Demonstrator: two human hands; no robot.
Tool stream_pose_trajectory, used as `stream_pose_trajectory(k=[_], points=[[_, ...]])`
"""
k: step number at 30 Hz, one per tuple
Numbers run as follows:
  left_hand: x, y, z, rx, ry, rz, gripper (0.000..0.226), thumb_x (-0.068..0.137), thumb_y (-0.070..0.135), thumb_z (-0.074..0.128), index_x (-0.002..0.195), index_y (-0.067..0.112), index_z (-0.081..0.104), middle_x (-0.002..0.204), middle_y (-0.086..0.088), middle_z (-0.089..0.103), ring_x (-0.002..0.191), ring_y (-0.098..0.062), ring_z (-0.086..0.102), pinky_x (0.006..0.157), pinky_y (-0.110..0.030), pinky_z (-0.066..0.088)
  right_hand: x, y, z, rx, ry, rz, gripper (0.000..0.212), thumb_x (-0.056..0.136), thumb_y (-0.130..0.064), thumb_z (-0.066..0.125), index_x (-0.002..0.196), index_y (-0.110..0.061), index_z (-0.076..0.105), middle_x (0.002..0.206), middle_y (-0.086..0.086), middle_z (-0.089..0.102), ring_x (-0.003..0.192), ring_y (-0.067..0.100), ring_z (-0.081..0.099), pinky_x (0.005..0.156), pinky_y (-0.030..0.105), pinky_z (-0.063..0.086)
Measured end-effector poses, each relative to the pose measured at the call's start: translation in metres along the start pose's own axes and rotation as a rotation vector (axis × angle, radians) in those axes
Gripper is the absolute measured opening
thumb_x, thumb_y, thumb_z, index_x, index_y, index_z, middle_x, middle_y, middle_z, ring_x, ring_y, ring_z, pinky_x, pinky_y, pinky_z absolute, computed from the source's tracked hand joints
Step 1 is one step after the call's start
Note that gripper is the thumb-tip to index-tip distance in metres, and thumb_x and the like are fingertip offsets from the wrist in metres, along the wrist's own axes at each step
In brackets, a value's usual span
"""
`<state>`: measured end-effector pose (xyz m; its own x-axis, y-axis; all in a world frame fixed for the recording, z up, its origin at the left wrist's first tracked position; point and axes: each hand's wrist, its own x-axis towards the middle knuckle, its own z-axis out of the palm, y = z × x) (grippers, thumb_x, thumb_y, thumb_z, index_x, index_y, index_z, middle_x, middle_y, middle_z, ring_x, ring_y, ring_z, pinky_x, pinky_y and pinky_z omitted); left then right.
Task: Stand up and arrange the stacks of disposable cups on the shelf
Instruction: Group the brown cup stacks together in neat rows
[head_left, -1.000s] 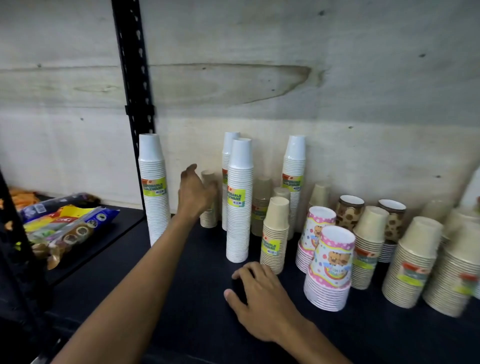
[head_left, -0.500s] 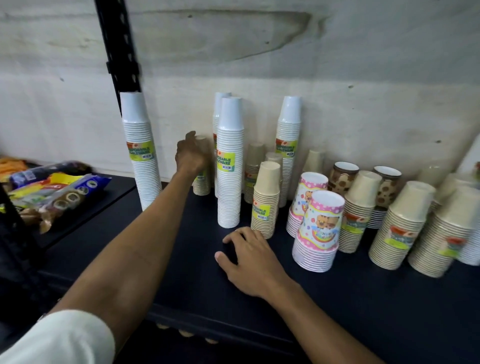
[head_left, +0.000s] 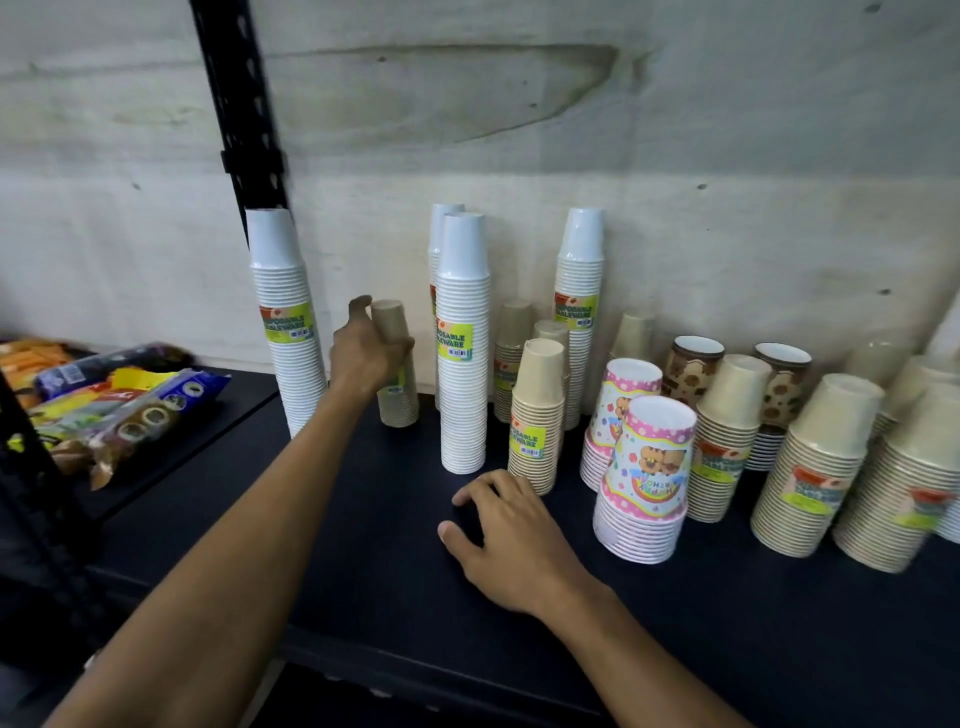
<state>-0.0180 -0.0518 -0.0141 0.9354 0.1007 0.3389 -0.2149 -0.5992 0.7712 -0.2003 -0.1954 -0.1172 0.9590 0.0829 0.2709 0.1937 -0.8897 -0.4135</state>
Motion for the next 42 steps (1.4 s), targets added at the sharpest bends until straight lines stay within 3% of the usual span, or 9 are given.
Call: stream_pose_trajectory(k=[7, 10, 15, 20, 25, 29, 31, 35, 42], points=[[-0.049, -0.004, -0.023, -0.039, 0.076, 0.022, 0.058, 0.083, 0.028, 0.071, 0.133, 0.009, 0.049, 0.124, -0.013, 0.064, 0.098, -0.028, 0.061, 0.072, -0.034, 0.047, -0.003, -0.005, -0.002, 0.026, 0.045, 0.015, 0.039, 0.096, -0.048, 0.049, 0.127, -0.024, 0.053, 0.126, -0.006, 0.049, 0.123, 0.013, 0.044, 0.106, 0.028, 0.037], [-0.069, -0.004, -0.035, -0.071, 0.075, 0.026, 0.056, 0.082, 0.029, 0.073, 0.13, 0.011, 0.052, 0.124, -0.009, 0.064, 0.095, -0.021, 0.058, 0.072, -0.029, 0.042, -0.002, -0.011, -0.004, 0.041, 0.069, 0.031, 0.043, 0.096, -0.047, 0.05, 0.132, -0.024, 0.047, 0.13, -0.006, 0.048, 0.125, 0.013, 0.046, 0.104, 0.027, 0.037], [-0.1, 0.0, -0.053, -0.101, 0.026, 0.067, 0.061, 0.078, 0.041, 0.076, 0.129, 0.016, 0.053, 0.121, -0.001, 0.065, 0.099, -0.019, 0.063, 0.077, -0.03, 0.049, -0.002, -0.028, -0.006, 0.149, 0.109, 0.056, 0.07, 0.091, -0.054, 0.057, 0.148, -0.023, 0.031, 0.146, -0.004, 0.038, 0.136, 0.015, 0.039, 0.109, 0.03, 0.035], [-0.129, 0.01, -0.062, -0.163, -0.039, 0.11, 0.059, 0.077, 0.042, 0.079, 0.124, 0.017, 0.054, 0.107, 0.005, 0.064, 0.084, -0.006, 0.062, 0.061, -0.016, 0.045, -0.007, -0.042, 0.0, 0.253, 0.216, 0.107, 0.09, 0.08, -0.064, 0.064, 0.151, -0.023, 0.025, 0.147, -0.005, 0.037, 0.136, 0.014, 0.037, 0.111, 0.033, 0.037], [-0.15, 0.016, -0.058, -0.238, -0.164, 0.204, 0.063, 0.075, 0.052, 0.077, 0.125, 0.024, 0.052, 0.108, 0.009, 0.066, 0.092, -0.003, 0.066, 0.075, -0.024, 0.056, -0.019, -0.035, -0.006, 0.26, 0.356, 0.158, 0.064, 0.081, -0.055, 0.068, 0.133, -0.024, 0.047, 0.131, -0.006, 0.057, 0.123, 0.015, 0.051, 0.102, 0.031, 0.043], [-0.156, -0.004, -0.042, -0.506, -0.292, 0.128, 0.049, 0.084, 0.069, 0.051, 0.114, 0.031, 0.061, 0.107, 0.005, 0.071, 0.095, -0.01, 0.07, 0.085, -0.039, 0.058, -0.044, -0.019, -0.024, 0.19, 0.371, 0.201, 0.06, 0.082, -0.053, 0.066, 0.133, -0.025, 0.048, 0.127, -0.006, 0.061, 0.117, 0.016, 0.055, 0.097, 0.03, 0.044], [-0.149, -0.022, -0.028, -0.419, -0.267, 0.072, 0.044, 0.09, 0.067, 0.041, 0.107, 0.033, 0.063, 0.104, 0.007, 0.071, 0.096, -0.015, 0.067, 0.09, -0.042, 0.054, -0.058, -0.009, -0.034, 0.172, 0.374, 0.235, 0.06, 0.081, -0.053, 0.066, 0.133, -0.026, 0.048, 0.125, -0.007, 0.063, 0.114, 0.013, 0.057, 0.095, 0.029, 0.046], [-0.123, -0.057, 0.003, 0.046, -0.26, 0.104, 0.041, 0.098, 0.05, 0.044, 0.121, 0.02, 0.06, 0.118, -0.001, 0.065, 0.11, -0.022, 0.059, 0.097, -0.039, 0.044, -0.09, 0.007, -0.054, 0.138, 0.371, 0.305, 0.057, 0.076, -0.051, 0.069, 0.127, -0.03, 0.051, 0.117, -0.011, 0.066, 0.107, 0.009, 0.061, 0.091, 0.026, 0.049], [-0.096, -0.07, 0.028, 0.397, -0.285, 0.153, 0.041, 0.096, 0.044, 0.048, 0.127, 0.019, 0.058, 0.135, -0.008, 0.055, 0.124, -0.031, 0.049, 0.103, -0.044, 0.039, -0.134, 0.034, -0.083, 0.052, 0.4, 0.417, 0.055, 0.069, -0.054, 0.07, 0.118, -0.033, 0.055, 0.104, -0.014, 0.069, 0.095, 0.007, 0.065, 0.082, 0.023, 0.048]])
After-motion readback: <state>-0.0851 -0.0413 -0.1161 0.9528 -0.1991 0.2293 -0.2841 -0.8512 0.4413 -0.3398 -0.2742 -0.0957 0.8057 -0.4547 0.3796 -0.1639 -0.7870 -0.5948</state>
